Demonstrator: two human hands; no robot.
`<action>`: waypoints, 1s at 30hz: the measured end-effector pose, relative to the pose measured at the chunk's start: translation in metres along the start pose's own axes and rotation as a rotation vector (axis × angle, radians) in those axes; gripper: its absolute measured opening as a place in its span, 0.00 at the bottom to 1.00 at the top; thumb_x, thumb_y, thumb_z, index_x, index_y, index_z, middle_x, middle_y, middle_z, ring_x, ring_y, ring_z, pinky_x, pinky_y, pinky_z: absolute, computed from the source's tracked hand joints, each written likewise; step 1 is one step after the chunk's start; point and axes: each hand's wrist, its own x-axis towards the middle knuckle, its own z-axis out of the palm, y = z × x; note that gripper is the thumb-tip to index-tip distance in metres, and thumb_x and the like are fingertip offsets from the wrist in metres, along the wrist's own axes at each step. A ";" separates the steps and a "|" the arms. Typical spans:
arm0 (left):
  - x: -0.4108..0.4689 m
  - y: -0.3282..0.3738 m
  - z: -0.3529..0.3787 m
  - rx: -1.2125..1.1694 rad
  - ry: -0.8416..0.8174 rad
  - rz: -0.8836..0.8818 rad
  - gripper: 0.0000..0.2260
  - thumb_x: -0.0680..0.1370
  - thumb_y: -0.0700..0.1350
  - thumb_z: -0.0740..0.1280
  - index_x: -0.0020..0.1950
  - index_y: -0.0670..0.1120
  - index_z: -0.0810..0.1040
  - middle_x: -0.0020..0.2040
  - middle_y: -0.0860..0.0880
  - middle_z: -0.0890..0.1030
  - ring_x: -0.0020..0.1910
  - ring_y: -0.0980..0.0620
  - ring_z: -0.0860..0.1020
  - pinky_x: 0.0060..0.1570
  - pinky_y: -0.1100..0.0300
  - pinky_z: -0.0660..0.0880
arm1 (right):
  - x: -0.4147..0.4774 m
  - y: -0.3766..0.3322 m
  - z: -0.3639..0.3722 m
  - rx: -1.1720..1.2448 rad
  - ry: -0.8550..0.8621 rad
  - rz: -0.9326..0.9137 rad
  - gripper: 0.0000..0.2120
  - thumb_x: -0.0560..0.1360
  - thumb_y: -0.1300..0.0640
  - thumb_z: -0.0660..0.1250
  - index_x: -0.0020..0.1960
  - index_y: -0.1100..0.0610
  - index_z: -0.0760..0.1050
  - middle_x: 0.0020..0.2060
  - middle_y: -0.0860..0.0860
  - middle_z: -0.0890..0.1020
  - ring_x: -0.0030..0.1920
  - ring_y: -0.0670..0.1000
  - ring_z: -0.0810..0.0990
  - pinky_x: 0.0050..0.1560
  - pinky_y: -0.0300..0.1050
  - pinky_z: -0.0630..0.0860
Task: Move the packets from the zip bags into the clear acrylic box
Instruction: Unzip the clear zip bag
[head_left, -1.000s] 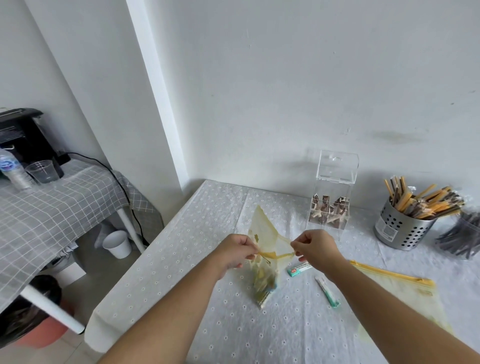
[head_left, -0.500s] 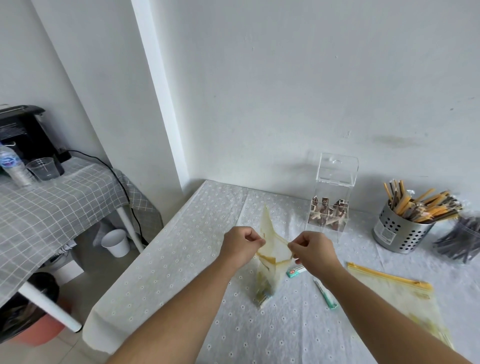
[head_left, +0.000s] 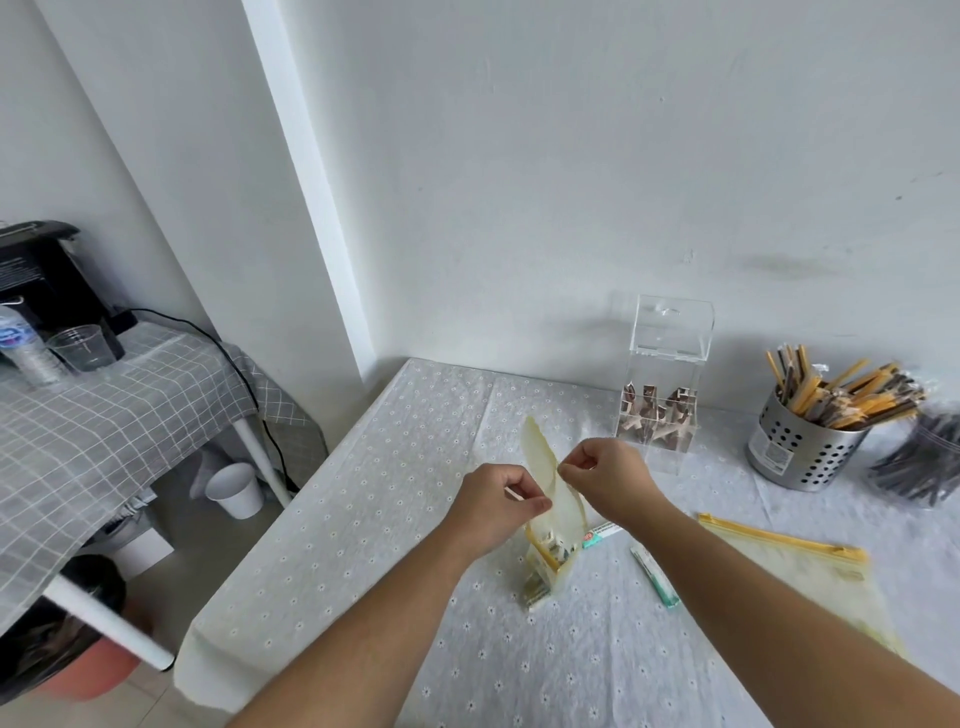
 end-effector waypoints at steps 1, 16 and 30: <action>0.000 -0.001 -0.001 0.004 -0.002 -0.006 0.04 0.71 0.46 0.74 0.40 0.47 0.82 0.39 0.54 0.81 0.36 0.59 0.77 0.40 0.66 0.72 | 0.001 0.000 0.000 -0.002 -0.013 0.011 0.05 0.72 0.59 0.68 0.39 0.58 0.80 0.32 0.50 0.80 0.30 0.45 0.74 0.28 0.34 0.68; 0.024 0.005 -0.019 0.160 0.278 -0.022 0.08 0.70 0.48 0.73 0.32 0.54 0.78 0.35 0.57 0.81 0.39 0.55 0.80 0.45 0.57 0.78 | 0.001 0.014 -0.017 -0.061 0.099 -0.046 0.04 0.73 0.59 0.68 0.40 0.57 0.79 0.32 0.47 0.79 0.33 0.45 0.76 0.32 0.35 0.70; 0.031 0.007 -0.043 0.106 0.358 0.057 0.05 0.70 0.46 0.74 0.35 0.51 0.81 0.34 0.56 0.80 0.34 0.57 0.77 0.43 0.57 0.77 | -0.005 0.022 -0.024 0.026 0.135 -0.036 0.06 0.72 0.60 0.68 0.37 0.56 0.76 0.30 0.47 0.78 0.30 0.44 0.74 0.31 0.34 0.70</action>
